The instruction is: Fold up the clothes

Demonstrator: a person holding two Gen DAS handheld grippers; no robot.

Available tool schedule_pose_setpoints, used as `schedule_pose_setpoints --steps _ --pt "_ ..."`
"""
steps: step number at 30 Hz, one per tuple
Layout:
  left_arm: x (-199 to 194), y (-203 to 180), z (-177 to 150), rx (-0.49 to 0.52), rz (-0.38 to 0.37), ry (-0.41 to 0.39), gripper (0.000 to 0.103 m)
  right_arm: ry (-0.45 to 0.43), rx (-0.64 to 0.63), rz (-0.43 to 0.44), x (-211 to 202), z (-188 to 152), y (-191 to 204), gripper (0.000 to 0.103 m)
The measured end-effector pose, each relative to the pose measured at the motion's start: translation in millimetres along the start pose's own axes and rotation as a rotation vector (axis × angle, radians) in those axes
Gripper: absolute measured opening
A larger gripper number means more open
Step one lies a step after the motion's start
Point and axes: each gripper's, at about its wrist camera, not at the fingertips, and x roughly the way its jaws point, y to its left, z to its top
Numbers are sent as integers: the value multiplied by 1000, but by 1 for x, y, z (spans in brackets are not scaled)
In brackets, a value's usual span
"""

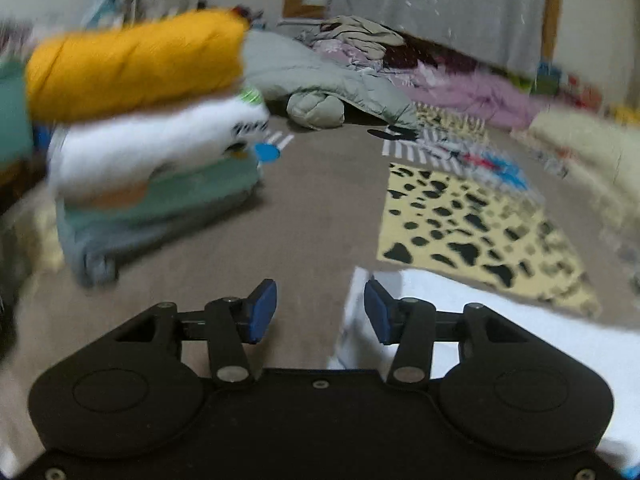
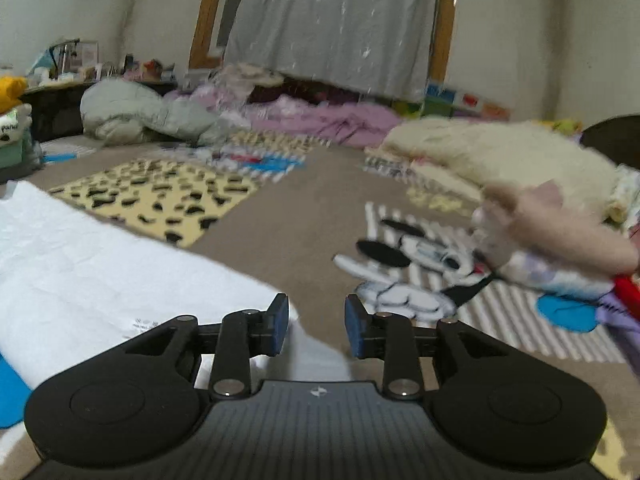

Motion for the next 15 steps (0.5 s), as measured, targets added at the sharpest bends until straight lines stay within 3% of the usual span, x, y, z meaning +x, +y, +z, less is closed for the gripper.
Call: schedule_pose_setpoints --steps 3,7,9,10,13,14,15 --pt "-1 6 -16 -95 -96 45 48 -37 -26 61 -13 -1 12 32" --pt "10 -3 -32 -119 -83 66 47 -17 -76 190 -17 -7 37 32" --pt "14 -12 -36 -77 -46 56 18 39 -108 238 -10 -12 50 32" --pt "13 -18 -35 -45 -20 53 13 80 -117 247 -2 -16 54 32" --pt "4 -30 -30 21 37 23 16 104 -65 273 3 -13 46 33" --pt "7 -32 -29 52 59 42 26 99 -43 283 2 -11 42 33" --pt "11 -34 -29 81 85 64 29 90 -26 292 1 -10 38 33"
